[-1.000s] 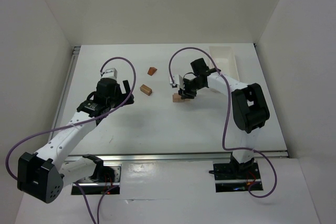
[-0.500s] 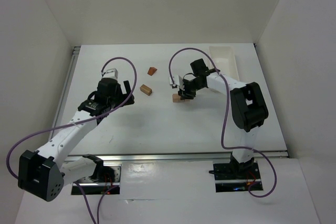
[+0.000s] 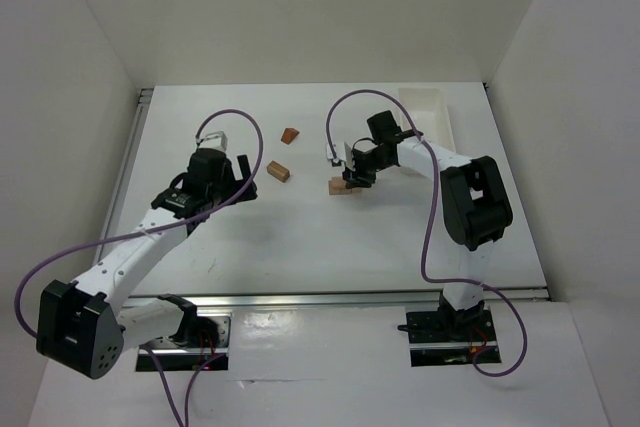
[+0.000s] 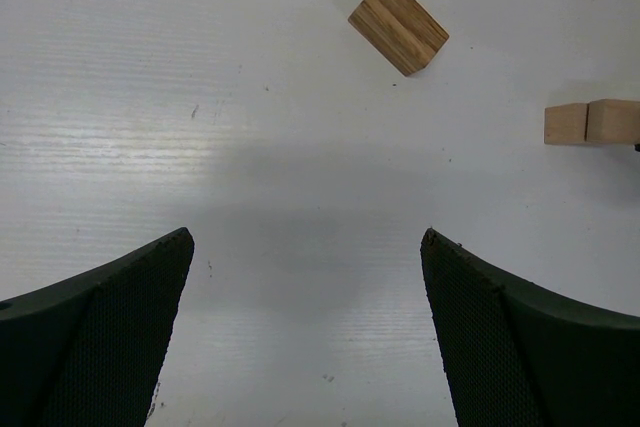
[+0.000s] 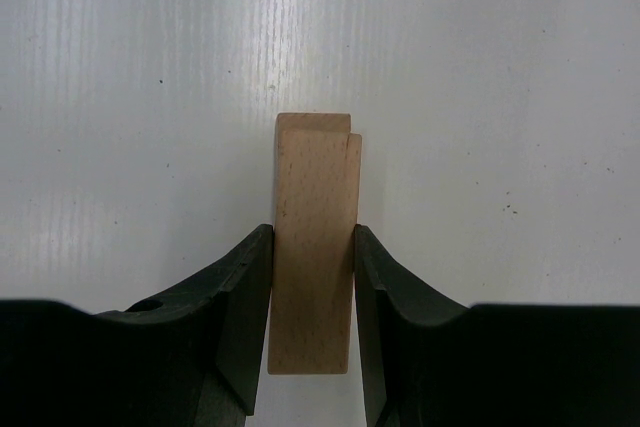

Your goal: Build the wood block tower

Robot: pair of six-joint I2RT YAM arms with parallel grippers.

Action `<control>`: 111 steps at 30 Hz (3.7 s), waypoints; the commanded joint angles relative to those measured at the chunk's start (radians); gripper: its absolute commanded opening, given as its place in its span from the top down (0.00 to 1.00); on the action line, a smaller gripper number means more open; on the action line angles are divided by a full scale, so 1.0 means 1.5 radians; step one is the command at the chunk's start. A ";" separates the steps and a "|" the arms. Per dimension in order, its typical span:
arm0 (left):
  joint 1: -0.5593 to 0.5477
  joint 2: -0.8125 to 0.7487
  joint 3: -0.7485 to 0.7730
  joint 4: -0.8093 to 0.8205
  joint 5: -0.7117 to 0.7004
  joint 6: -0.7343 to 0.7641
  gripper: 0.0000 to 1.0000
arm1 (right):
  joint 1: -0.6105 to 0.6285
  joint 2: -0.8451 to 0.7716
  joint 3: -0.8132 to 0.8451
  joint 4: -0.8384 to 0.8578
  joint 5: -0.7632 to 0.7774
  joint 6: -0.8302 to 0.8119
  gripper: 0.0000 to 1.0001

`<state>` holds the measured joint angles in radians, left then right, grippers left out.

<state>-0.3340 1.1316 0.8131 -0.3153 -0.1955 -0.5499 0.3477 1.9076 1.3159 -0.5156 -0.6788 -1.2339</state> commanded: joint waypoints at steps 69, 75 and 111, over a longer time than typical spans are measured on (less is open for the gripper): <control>0.004 0.038 0.042 0.001 0.021 0.018 0.00 | -0.016 0.025 0.027 0.017 -0.034 0.011 0.55; 0.004 0.032 0.042 0.001 0.021 0.018 0.00 | -0.016 0.019 0.027 0.030 -0.021 0.026 0.50; -0.200 0.502 0.253 0.244 0.069 -0.007 1.00 | -0.029 -0.254 -0.240 0.360 0.357 0.824 1.00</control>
<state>-0.6437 1.8751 1.1595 -0.0044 -0.0956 -0.5316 0.3126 1.5776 0.9760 -0.0113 -0.1917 -0.1383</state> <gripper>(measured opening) 0.000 0.007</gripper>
